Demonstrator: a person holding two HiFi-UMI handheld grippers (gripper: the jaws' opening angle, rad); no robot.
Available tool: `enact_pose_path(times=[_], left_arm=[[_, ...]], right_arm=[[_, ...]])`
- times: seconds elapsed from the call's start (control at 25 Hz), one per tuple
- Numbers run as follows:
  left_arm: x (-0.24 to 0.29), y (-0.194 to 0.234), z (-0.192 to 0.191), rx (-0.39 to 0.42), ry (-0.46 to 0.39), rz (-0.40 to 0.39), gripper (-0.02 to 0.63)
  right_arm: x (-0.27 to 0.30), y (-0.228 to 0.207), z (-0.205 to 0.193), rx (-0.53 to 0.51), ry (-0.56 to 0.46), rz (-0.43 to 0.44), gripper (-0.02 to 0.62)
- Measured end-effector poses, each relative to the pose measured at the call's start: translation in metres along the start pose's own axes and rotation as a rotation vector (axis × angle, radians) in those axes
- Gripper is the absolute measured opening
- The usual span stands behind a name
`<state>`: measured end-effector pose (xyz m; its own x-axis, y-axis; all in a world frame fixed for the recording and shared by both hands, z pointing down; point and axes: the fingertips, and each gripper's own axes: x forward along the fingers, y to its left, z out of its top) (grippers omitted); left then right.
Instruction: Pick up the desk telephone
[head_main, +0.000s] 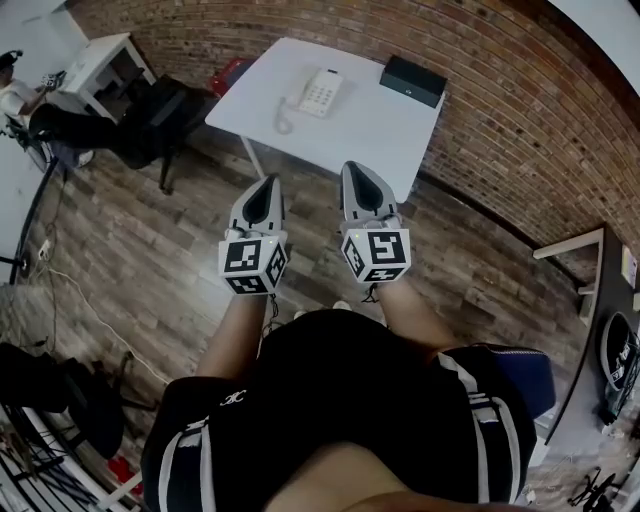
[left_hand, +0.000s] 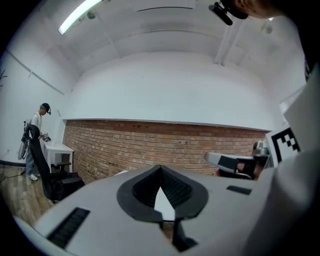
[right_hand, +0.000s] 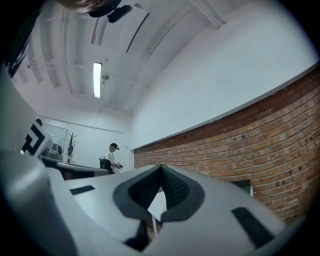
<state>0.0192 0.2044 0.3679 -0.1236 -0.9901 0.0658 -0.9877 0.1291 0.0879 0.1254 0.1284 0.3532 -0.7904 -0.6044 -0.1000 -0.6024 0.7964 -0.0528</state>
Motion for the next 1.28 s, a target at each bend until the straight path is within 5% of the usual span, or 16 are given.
enact_pose_path(times=[0.72, 1.28], left_arm=[[-0.020, 0.046, -0.016, -0.006, 0.024, -0.043, 0.001], [0.087, 0.079, -0.012, 0.005, 0.020, -0.075, 0.000]], right_arm=[[0.013, 0.051, -0.024, 0.004, 0.029, -0.022, -0.002], [0.109, -0.009, -0.046, 0.023, 0.034, -0.048, -0.002]])
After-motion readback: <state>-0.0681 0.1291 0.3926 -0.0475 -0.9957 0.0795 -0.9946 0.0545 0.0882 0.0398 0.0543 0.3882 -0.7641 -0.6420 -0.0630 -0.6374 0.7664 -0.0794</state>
